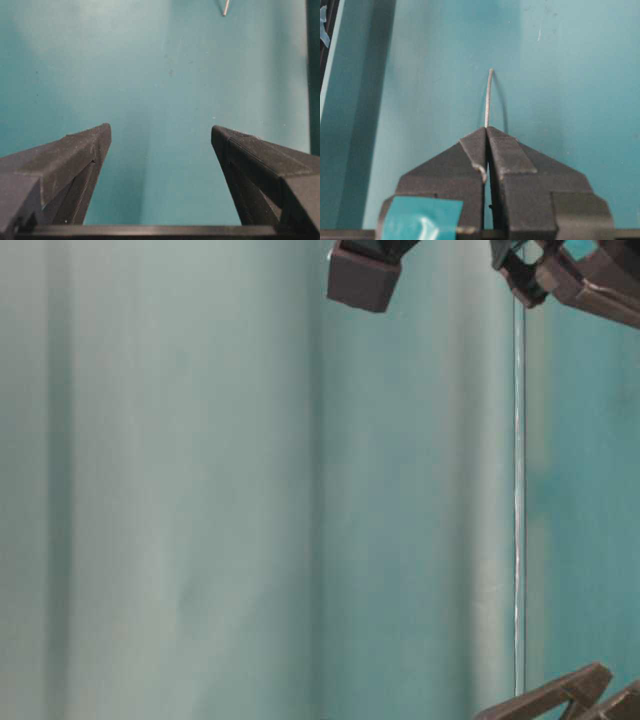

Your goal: Insert the wire into the hole on the right side and pull it with the left arm.

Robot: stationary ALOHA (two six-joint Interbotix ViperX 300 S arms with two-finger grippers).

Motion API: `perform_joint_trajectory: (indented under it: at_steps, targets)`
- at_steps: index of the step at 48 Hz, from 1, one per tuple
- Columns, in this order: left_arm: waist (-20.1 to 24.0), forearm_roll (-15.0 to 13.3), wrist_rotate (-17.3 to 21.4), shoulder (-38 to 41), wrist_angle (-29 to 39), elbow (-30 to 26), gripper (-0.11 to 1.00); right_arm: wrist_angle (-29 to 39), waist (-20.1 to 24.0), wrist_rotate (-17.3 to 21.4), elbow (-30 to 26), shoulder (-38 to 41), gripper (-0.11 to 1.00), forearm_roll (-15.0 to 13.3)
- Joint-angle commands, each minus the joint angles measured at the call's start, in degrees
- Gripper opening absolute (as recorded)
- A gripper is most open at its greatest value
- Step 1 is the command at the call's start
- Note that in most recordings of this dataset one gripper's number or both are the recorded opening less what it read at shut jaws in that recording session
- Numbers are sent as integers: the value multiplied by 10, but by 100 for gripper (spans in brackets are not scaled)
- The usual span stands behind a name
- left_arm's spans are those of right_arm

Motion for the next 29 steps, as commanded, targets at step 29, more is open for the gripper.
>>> perform_joint_trajectory:
  at_steps: [29]
  targets:
    - [3, -1, 0, -8, -4, -11, 64, 22, -2, 1, -11, -81, 2, 0]
